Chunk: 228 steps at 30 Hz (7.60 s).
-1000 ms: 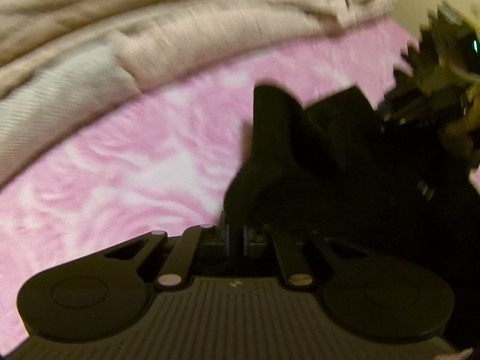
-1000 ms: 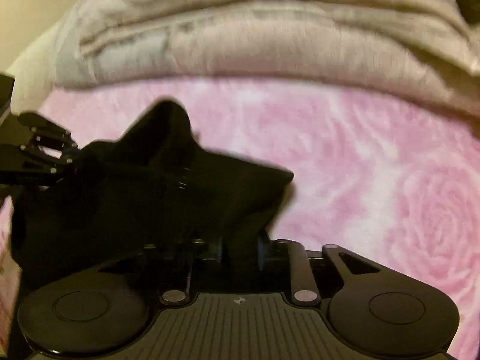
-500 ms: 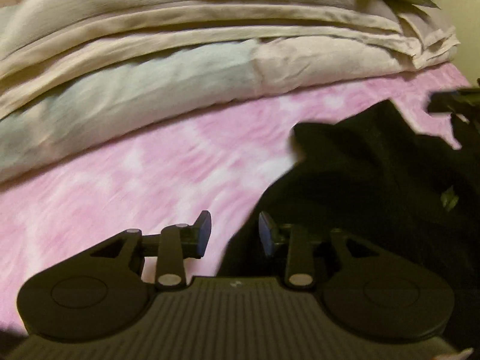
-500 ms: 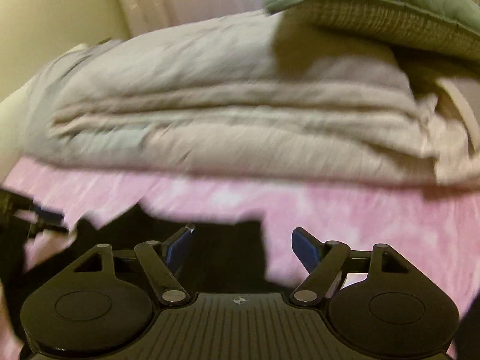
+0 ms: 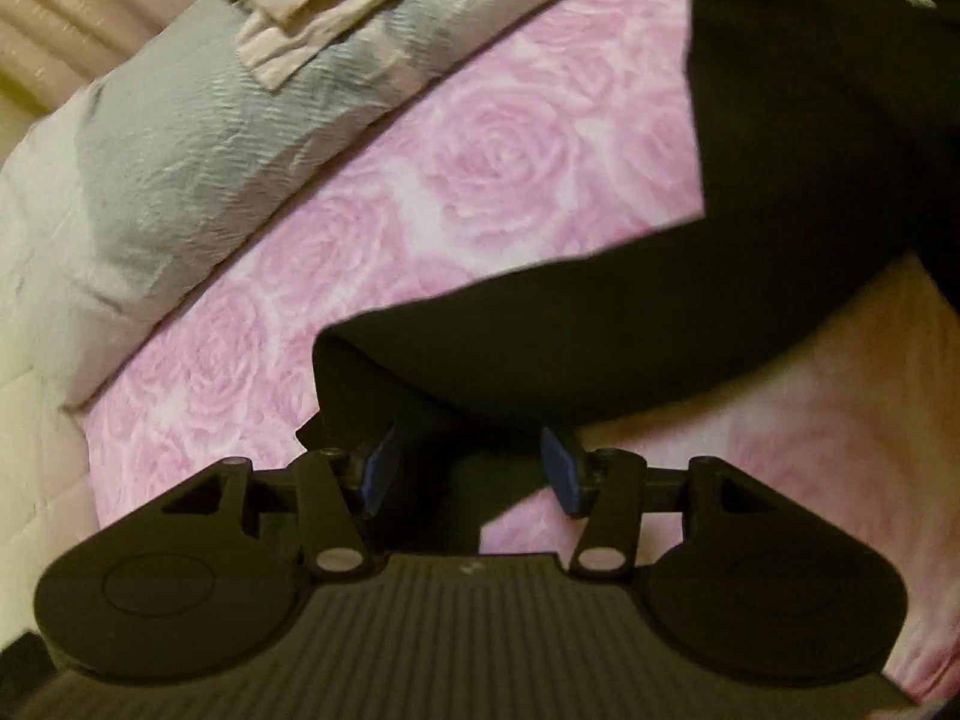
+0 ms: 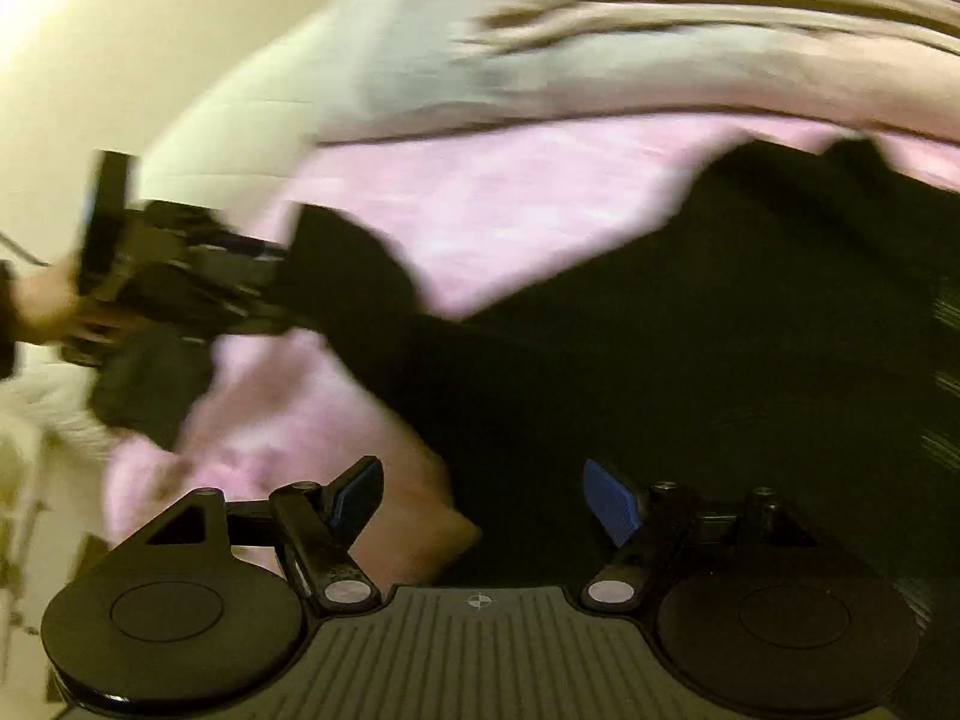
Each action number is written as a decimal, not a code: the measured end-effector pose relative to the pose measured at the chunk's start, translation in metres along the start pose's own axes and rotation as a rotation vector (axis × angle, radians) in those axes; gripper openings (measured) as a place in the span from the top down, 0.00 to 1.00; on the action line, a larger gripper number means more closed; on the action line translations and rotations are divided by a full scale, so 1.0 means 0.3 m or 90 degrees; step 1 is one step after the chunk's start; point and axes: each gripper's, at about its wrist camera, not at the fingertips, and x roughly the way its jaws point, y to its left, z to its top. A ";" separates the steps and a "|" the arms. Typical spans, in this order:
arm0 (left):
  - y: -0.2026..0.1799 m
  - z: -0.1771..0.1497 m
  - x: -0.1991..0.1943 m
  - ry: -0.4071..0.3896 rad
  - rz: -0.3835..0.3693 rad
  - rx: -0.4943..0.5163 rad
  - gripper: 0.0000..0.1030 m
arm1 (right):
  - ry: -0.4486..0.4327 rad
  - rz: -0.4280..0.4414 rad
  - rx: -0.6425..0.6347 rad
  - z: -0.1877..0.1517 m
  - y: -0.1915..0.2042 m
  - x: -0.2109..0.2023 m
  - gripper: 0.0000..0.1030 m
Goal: Fold clothes
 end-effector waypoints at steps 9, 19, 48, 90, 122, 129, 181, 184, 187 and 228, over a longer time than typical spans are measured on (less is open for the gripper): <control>0.169 -0.177 -0.091 -0.067 -0.024 -0.018 0.44 | 0.071 0.071 -0.017 0.163 0.152 0.440 0.26; 0.413 -0.365 -0.128 -0.056 -0.074 -0.248 0.42 | 0.248 0.132 -0.308 -0.183 0.502 0.430 0.25; 0.321 -0.799 -0.285 0.053 -0.077 -0.503 0.78 | 0.137 -0.051 -0.055 -0.201 0.493 0.243 0.25; -1.051 0.553 -0.476 0.030 -0.241 -0.139 0.55 | -0.192 -0.683 -0.130 -0.449 -0.799 -1.165 0.97; -0.991 0.023 -0.586 0.143 -0.216 -0.245 0.50 | -0.135 -0.240 0.531 -1.049 -0.471 -1.231 0.41; -1.019 -0.302 -0.523 0.176 -0.349 -0.367 0.45 | -0.090 -0.236 0.550 -1.187 -0.248 -1.132 0.41; -0.309 -0.588 -0.783 0.043 -0.088 -0.348 0.55 | 0.004 -0.254 0.242 -0.588 0.214 -0.918 0.23; -0.097 -0.642 -0.665 0.029 -0.083 -0.332 0.55 | -0.007 -0.275 0.243 -0.520 0.289 -0.797 0.23; 0.082 -0.690 -0.514 0.024 -0.101 -0.320 0.55 | -0.006 -0.305 0.267 -0.466 0.361 -0.657 0.23; -0.305 -0.641 -1.034 -0.032 -0.201 -0.205 0.18 | -0.094 -0.550 0.392 -0.786 0.808 -1.127 0.02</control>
